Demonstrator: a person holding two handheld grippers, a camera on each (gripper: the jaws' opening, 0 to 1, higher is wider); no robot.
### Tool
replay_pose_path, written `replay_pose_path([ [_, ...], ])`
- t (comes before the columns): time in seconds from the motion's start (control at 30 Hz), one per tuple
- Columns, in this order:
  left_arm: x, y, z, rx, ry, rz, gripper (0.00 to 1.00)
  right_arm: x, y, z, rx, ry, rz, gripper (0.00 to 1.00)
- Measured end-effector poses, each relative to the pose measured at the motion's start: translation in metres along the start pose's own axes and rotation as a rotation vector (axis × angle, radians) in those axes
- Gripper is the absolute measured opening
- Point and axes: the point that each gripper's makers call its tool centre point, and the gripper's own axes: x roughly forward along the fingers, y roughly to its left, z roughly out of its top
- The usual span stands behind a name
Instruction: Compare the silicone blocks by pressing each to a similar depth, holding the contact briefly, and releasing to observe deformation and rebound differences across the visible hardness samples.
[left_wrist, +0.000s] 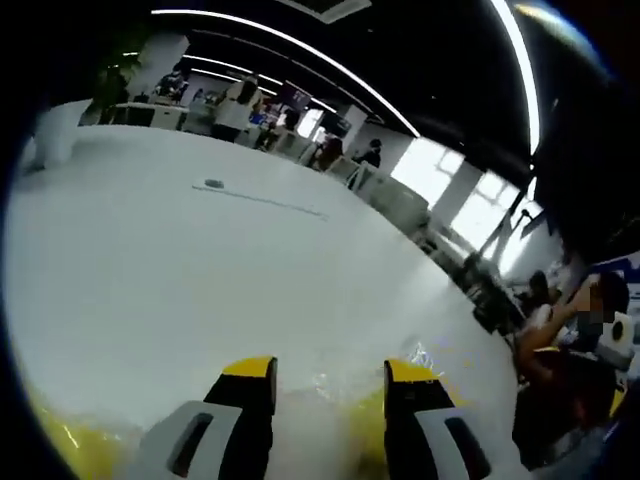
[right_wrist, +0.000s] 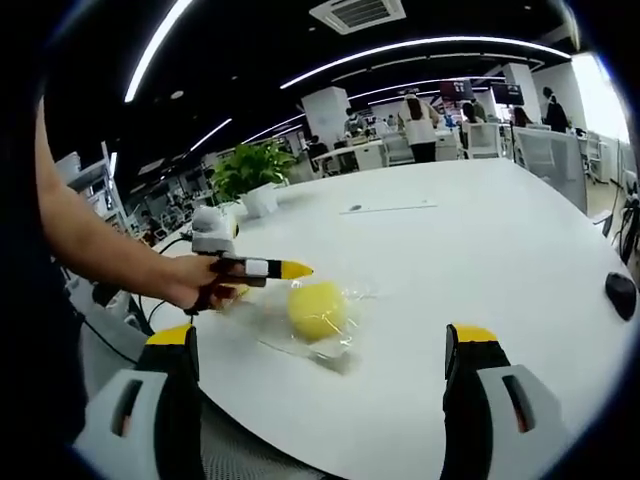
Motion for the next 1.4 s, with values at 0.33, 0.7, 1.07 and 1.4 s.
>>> replay_pose_path([
  [0.33,-0.038,-0.006,0.05,0.212,-0.054,-0.088,1.0,0.011,0.001,0.006,-0.058,0.006,-0.001,0.96],
  [0.7,-0.126,0.023,0.053,0.28,-0.099,-0.04,1.0,0.02,-0.001,0.009,-0.116,0.02,-0.021,0.96],
  [1.07,-0.201,0.066,0.024,0.314,-0.065,0.064,1.0,0.027,0.007,-0.002,-0.137,0.053,-0.041,0.96],
  [1.4,-0.251,0.078,-0.01,0.289,0.009,0.001,1.0,0.019,0.012,-0.01,-0.084,0.043,-0.068,0.96],
])
